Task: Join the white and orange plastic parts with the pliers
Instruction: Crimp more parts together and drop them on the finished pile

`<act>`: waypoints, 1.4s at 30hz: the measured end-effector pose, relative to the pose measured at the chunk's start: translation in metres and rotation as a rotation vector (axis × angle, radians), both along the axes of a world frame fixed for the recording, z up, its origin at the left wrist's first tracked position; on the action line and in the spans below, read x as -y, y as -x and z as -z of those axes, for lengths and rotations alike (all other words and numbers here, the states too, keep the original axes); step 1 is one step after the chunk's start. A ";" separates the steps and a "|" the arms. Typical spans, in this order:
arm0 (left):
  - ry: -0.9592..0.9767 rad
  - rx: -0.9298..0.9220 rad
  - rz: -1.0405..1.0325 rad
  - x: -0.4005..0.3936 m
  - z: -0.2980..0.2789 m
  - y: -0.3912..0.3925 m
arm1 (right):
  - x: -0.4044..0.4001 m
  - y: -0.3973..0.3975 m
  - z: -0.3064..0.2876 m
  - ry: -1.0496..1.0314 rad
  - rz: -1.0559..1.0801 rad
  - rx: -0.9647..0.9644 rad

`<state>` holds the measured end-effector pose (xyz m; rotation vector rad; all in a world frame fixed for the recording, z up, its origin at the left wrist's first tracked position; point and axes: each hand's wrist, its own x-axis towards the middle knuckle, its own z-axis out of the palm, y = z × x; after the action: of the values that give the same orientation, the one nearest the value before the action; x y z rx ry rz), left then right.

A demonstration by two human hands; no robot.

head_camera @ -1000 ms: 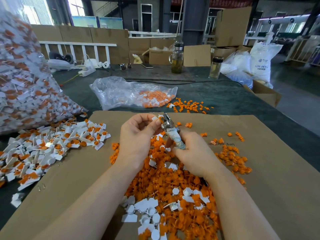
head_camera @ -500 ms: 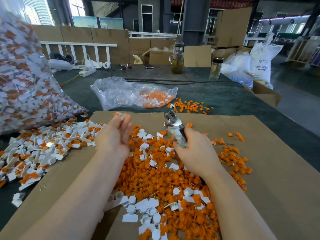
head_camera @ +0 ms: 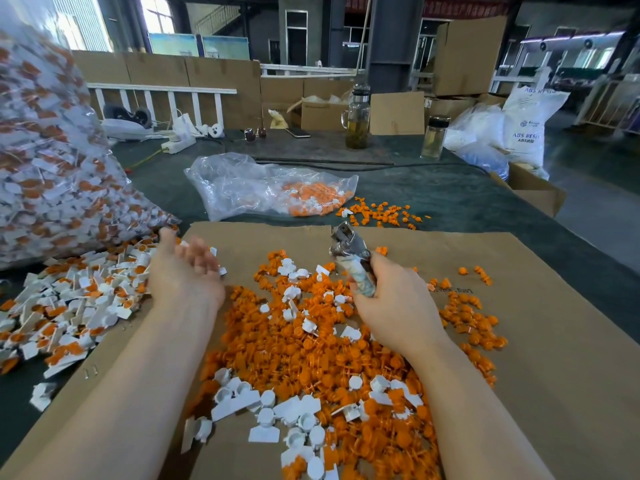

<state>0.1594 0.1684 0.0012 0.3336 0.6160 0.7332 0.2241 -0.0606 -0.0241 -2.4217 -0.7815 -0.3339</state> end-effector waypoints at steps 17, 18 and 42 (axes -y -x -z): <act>-1.075 0.012 0.833 0.067 -0.003 -0.001 | -0.002 0.005 -0.008 -0.057 -0.164 -0.009; -1.070 0.017 0.803 0.065 -0.004 -0.001 | -0.002 0.005 -0.009 -0.059 -0.167 -0.010; -1.554 -0.708 0.840 0.016 0.011 -0.001 | -0.029 0.011 0.008 0.137 -0.139 -0.036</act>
<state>0.1601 0.1528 -0.0097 2.2038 0.3610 0.0929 0.2132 -0.0317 -0.0325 -2.4752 -0.9794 -0.1874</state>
